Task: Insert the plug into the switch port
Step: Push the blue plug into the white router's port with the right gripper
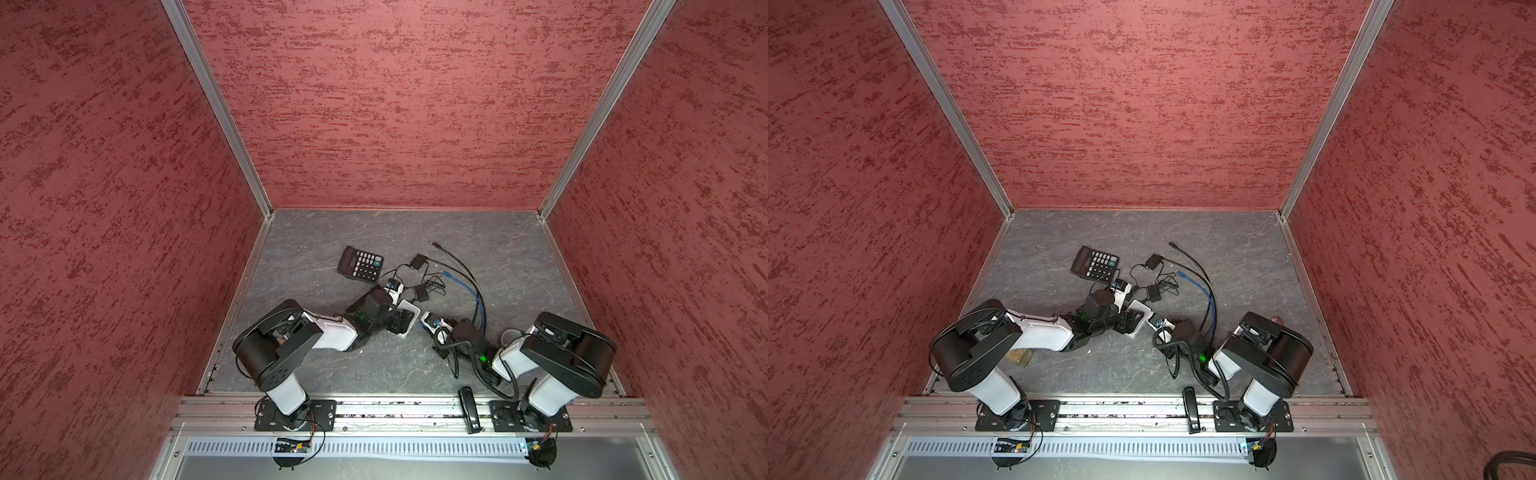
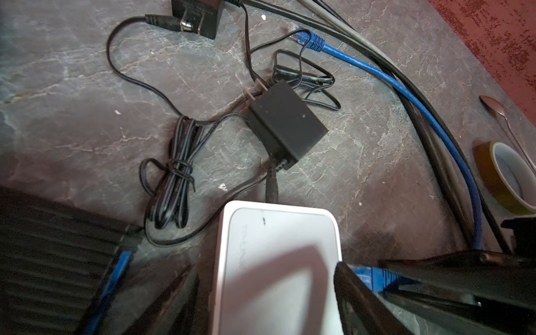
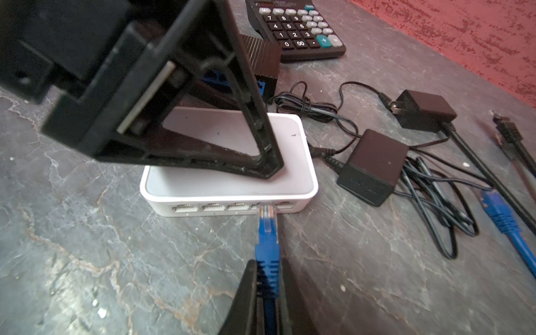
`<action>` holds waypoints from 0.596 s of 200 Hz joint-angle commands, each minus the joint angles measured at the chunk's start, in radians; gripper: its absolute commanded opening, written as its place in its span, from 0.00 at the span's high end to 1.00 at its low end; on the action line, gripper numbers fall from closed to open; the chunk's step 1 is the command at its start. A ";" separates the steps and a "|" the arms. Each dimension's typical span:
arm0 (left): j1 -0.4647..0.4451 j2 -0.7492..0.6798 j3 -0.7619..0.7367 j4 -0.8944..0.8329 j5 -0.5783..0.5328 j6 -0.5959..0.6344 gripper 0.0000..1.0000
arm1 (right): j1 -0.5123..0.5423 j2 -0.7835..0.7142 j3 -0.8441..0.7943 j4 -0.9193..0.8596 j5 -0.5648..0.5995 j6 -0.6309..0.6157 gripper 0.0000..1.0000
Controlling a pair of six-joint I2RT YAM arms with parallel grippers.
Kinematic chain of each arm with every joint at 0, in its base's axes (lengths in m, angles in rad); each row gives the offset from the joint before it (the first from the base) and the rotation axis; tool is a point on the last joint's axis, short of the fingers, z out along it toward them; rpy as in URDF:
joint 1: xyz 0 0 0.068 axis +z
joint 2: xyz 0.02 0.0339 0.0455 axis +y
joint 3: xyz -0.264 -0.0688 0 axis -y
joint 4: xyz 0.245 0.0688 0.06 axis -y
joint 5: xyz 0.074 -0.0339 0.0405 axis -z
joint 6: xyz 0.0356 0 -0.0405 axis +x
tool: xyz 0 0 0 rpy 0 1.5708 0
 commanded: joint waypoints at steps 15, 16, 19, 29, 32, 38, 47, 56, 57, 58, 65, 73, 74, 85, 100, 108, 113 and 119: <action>-0.006 0.025 -0.004 0.018 0.013 -0.006 0.26 | 0.009 0.021 0.026 0.014 -0.013 -0.001 1.00; -0.006 0.025 -0.005 0.018 0.014 -0.006 0.26 | 0.009 0.022 0.026 0.014 -0.013 0.000 1.00; -0.008 0.026 -0.004 0.018 0.014 -0.007 0.26 | 0.010 0.022 0.026 0.015 -0.015 0.000 1.00; -0.010 0.029 -0.004 0.018 0.014 -0.006 0.26 | 0.011 0.022 0.026 0.015 -0.016 0.000 1.00; -0.010 0.030 -0.004 0.018 0.013 -0.006 0.26 | 0.011 0.021 0.026 0.018 -0.013 0.000 1.00; -0.010 0.032 -0.005 0.019 0.013 -0.006 0.26 | 0.012 0.022 0.026 0.025 -0.007 0.002 1.00; -0.011 0.036 -0.004 0.048 0.015 -0.006 0.26 | 0.012 0.023 0.025 0.034 -0.005 -0.002 1.00; -0.013 0.038 -0.003 0.056 0.020 -0.005 0.26 | 0.012 0.025 0.027 0.048 0.005 -0.002 1.00; -0.012 0.039 -0.003 0.055 0.020 -0.005 0.26 | 0.012 0.026 0.028 0.051 0.006 -0.002 1.00; -0.012 0.039 -0.004 0.055 0.019 -0.004 0.26 | 0.012 0.026 0.027 0.053 0.008 -0.001 1.00; -0.013 0.040 -0.003 0.055 0.021 -0.004 0.26 | 0.012 0.027 0.027 0.065 0.012 -0.002 1.00; -0.014 0.042 -0.002 0.057 0.025 -0.001 0.26 | 0.012 0.029 0.030 0.073 0.017 -0.005 1.00; -0.014 0.042 -0.002 0.058 0.026 -0.001 0.26 | 0.012 0.029 0.031 0.073 0.018 -0.005 1.00; -0.014 0.042 -0.004 0.059 0.028 0.000 0.26 | 0.012 0.031 0.037 0.073 0.021 -0.014 1.00; -0.014 0.042 -0.006 0.063 0.038 0.008 0.26 | 0.012 0.034 0.046 0.076 0.029 -0.019 1.00; -0.015 0.043 -0.007 0.064 0.041 0.009 0.27 | 0.012 0.039 0.051 0.076 0.027 -0.024 1.00; -0.016 0.045 -0.005 0.065 0.043 0.009 0.27 | 0.013 0.041 0.055 0.073 0.027 -0.027 1.00; -0.016 0.046 -0.008 0.066 0.047 0.011 0.27 | 0.012 0.045 0.059 0.071 0.025 -0.028 1.00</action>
